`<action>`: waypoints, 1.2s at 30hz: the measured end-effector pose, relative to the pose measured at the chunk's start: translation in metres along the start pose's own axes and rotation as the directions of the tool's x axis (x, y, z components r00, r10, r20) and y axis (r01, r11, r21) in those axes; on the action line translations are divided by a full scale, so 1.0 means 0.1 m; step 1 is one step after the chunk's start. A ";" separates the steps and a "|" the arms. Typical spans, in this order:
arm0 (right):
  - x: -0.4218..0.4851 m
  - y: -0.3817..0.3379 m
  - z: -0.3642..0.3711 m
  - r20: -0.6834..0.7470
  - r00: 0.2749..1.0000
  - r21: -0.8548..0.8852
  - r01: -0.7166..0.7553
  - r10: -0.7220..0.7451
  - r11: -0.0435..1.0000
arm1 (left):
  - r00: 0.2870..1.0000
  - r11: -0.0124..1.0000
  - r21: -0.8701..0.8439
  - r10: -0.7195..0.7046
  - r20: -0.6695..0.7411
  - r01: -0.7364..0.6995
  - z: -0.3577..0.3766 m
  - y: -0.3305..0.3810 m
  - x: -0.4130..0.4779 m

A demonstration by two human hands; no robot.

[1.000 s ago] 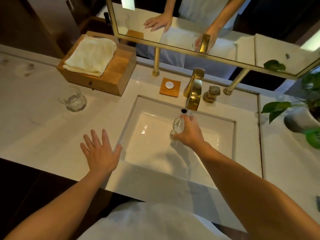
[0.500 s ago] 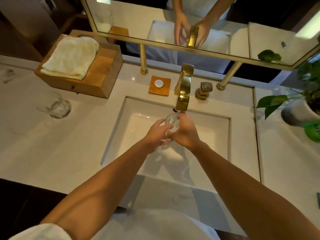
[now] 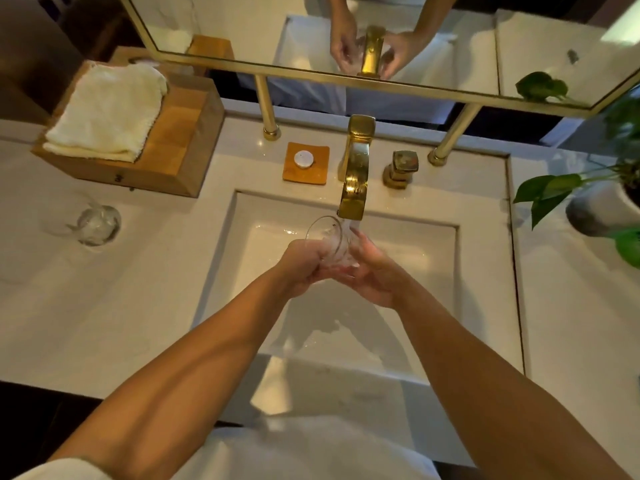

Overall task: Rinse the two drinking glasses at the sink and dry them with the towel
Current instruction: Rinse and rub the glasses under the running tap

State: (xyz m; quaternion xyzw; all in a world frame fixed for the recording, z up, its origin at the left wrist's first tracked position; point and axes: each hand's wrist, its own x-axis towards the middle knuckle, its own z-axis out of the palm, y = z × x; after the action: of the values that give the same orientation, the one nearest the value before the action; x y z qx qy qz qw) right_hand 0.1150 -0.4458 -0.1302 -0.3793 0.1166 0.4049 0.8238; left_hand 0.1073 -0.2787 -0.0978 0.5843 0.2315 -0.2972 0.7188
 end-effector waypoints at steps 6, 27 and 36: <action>0.22 -0.06 0.15 -0.247 0.964 0.166 -0.061 0.101 0.984 | 0.929 0.715 0.697 0.217 -0.300 0.058 0.11 -0.06 0.16; 0.44 -0.02 0.17 -0.401 0.916 0.081 0.003 0.030 0.997 | 0.945 0.996 -0.085 0.001 -0.326 -0.031 0.18 0.07 0.35; 0.41 -0.08 0.15 -0.412 0.886 0.188 -0.143 0.210 0.972 | 0.504 -0.027 0.655 0.614 0.607 -0.755 -0.18 -0.22 0.34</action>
State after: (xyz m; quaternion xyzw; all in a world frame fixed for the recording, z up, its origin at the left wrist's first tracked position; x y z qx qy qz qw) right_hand 0.1454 -0.4144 -0.1365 -0.3826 0.3597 0.3747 0.7640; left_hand 0.1162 -0.2697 -0.1403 0.8734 -0.3307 -0.0116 0.3573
